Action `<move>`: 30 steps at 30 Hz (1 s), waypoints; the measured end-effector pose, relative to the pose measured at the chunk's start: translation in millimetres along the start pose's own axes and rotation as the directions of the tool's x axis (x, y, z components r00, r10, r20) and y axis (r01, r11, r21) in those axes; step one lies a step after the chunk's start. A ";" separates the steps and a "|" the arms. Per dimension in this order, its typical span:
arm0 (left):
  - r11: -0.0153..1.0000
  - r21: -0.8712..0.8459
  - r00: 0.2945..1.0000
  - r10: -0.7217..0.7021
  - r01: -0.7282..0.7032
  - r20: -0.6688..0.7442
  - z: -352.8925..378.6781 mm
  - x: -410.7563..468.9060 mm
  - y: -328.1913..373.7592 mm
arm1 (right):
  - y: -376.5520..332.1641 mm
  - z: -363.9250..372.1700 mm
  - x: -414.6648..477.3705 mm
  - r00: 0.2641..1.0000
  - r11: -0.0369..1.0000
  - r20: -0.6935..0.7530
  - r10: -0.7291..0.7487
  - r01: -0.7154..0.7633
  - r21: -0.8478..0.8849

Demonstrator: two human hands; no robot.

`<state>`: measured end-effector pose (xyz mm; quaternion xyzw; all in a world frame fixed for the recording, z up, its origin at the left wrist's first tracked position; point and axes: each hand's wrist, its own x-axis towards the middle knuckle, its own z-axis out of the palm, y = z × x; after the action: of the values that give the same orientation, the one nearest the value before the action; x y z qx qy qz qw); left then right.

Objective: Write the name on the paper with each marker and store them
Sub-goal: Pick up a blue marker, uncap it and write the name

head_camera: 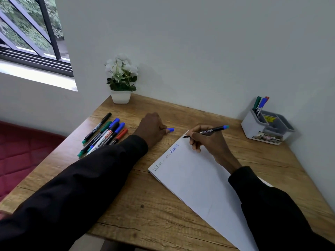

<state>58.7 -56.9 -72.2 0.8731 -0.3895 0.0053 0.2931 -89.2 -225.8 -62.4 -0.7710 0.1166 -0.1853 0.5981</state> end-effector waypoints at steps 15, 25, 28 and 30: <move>0.912 -0.376 0.950 0.249 -0.164 0.187 -3.9 -7.9 0.4 | 20.8 6.7 -3.2 0.998 0.998 0.021 -0.056 0.055 0.014; 0.916 -0.358 0.936 0.272 -0.180 0.225 -5.1 -6.4 -0.5 | 22.0 7.8 0.4 0.995 0.995 0.045 -0.086 0.088 -0.042; 0.924 -0.350 0.934 0.252 -0.154 0.253 -5.1 -5.5 0.5 | 20.9 8.9 1.8 0.993 0.990 0.059 -0.105 0.110 -0.092; 0.917 -0.379 0.936 0.237 -0.128 0.259 -5.7 -5.5 1.7 | 20.7 10.6 2.1 0.992 0.986 0.048 -0.118 0.123 -0.111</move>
<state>54.9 -51.1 -67.9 0.7555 -0.5045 -0.1700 0.3819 -81.9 -222.7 -84.3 -0.8131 0.0676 -0.1983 0.5431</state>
